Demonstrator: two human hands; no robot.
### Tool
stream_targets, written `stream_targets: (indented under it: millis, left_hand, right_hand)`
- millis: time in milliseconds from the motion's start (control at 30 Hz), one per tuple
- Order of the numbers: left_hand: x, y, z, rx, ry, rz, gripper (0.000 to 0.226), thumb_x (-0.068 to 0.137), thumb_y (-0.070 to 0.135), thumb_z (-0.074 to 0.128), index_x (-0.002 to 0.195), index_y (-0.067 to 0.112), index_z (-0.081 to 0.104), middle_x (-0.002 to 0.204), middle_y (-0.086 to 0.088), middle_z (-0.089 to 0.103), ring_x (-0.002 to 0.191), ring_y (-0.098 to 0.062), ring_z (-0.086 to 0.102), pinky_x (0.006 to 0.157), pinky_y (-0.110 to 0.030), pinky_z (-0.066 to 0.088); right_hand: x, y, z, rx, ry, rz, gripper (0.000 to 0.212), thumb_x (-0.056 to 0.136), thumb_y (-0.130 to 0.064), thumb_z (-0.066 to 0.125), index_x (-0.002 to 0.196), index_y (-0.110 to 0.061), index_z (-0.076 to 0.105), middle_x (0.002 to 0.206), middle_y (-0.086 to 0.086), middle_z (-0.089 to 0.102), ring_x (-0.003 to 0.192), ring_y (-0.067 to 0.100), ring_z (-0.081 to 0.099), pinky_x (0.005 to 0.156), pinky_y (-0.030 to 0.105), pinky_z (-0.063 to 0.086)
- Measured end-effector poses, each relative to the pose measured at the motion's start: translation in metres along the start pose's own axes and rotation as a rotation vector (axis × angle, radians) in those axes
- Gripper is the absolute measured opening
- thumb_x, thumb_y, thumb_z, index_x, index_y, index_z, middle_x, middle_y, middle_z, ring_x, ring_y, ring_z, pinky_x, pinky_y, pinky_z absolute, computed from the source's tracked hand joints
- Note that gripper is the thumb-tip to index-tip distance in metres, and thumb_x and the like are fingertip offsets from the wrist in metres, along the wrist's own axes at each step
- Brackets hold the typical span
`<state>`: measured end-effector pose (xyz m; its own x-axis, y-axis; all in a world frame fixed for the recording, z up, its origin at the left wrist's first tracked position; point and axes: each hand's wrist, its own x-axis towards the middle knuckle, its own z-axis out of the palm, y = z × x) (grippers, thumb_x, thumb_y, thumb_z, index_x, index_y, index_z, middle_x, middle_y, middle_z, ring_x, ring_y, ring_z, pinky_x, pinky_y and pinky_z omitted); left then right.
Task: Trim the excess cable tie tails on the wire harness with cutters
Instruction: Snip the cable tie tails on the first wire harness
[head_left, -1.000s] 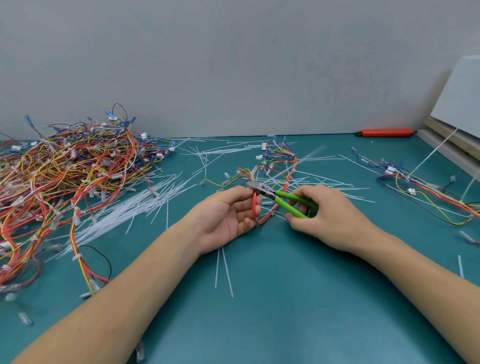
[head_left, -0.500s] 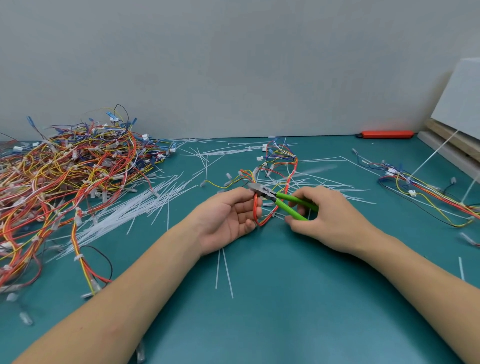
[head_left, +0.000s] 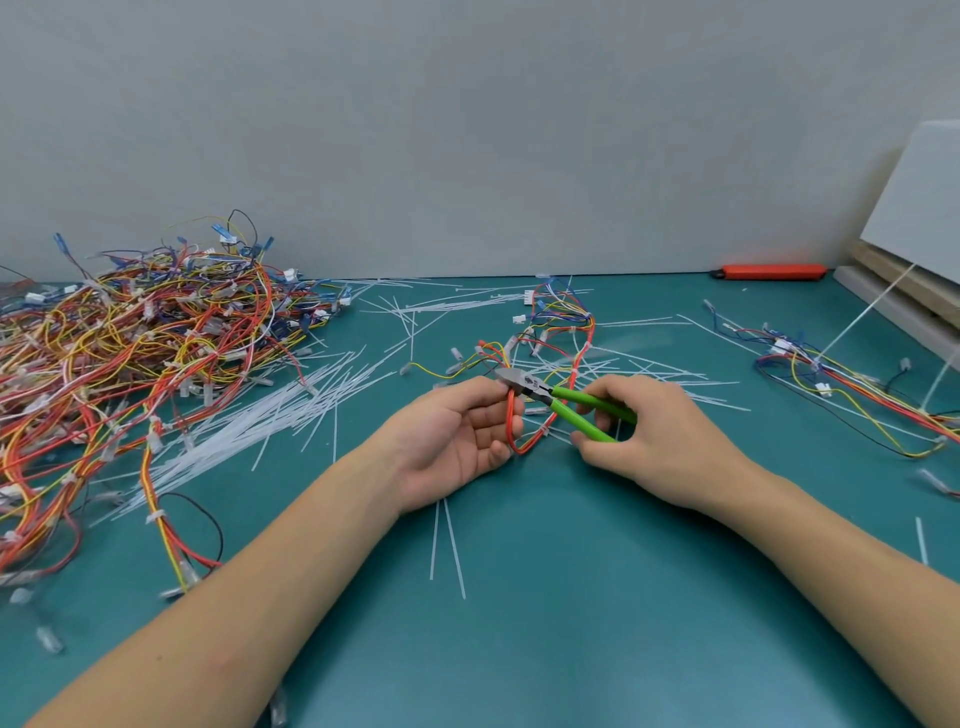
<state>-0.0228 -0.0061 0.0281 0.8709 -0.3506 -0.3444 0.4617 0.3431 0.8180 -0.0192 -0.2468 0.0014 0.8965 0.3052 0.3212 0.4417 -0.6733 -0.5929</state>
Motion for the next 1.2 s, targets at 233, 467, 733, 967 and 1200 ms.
stream_targets:
  millis: [233, 467, 733, 967, 1200]
  left_hand:
    - [-0.0002, -0.0004, 0.0004, 0.001, 0.005, -0.005, 0.022, 0.097, 0.014, 0.06, 0.078, 0.011, 0.071, 0.079, -0.005, 0.07, 0.066, -0.016, 0.067, 0.049, -0.023, 0.049]
    - [-0.0003, -0.0003, 0.0002, -0.004, 0.003, -0.005, 0.032, 0.096, 0.014, 0.06, 0.068, 0.013, 0.076, 0.079, -0.005, 0.07, 0.066, -0.016, 0.068, 0.049, -0.023, 0.049]
    - [-0.0013, 0.0005, 0.0008, -0.007, 0.007, -0.007, 0.034, 0.096, 0.015, 0.059, 0.067, 0.015, 0.076, 0.079, -0.004, 0.07, 0.066, -0.015, 0.067, 0.046, -0.023, 0.047]
    - [-0.0012, 0.0001, 0.002, 0.002, 0.006, -0.008, 0.034, 0.097, 0.014, 0.059, 0.067, 0.013, 0.076, 0.078, -0.005, 0.07, 0.066, -0.015, 0.067, 0.047, -0.022, 0.048]
    - [-0.001, 0.0005, 0.0011, -0.007, -0.001, -0.007, 0.034, 0.097, 0.015, 0.059, 0.067, 0.014, 0.075, 0.079, -0.005, 0.07, 0.066, -0.015, 0.067, 0.048, -0.022, 0.048]
  right_hand:
    - [-0.0029, -0.0019, 0.0012, -0.015, 0.005, -0.002, 0.038, 0.081, -0.034, 0.084, 0.113, -0.038, 0.064, 0.091, -0.017, 0.063, 0.089, 0.002, 0.059, 0.077, 0.013, 0.043]
    - [-0.0021, 0.0018, 0.0018, 0.034, 0.019, 0.011, 0.043, 0.079, -0.033, 0.084, 0.113, -0.042, 0.06, 0.091, -0.014, 0.061, 0.087, 0.004, 0.059, 0.076, 0.013, 0.045]
    - [-0.0012, 0.0014, -0.001, 0.032, 0.037, -0.011, 0.03, 0.08, -0.03, 0.084, 0.101, -0.042, 0.065, 0.082, -0.016, 0.063, 0.077, 0.003, 0.059, 0.069, 0.012, 0.042]
    - [-0.0025, 0.0012, 0.0036, -0.01, 0.014, 0.003, 0.057, 0.08, -0.035, 0.084, 0.133, -0.032, 0.061, 0.11, -0.015, 0.064, 0.103, 0.004, 0.06, 0.09, 0.019, 0.047]
    - [-0.0011, 0.0046, 0.0005, 0.101, 0.076, 0.002, 0.034, 0.078, -0.022, 0.086, 0.105, -0.033, 0.069, 0.081, -0.009, 0.062, 0.073, 0.011, 0.059, 0.068, 0.025, 0.05]
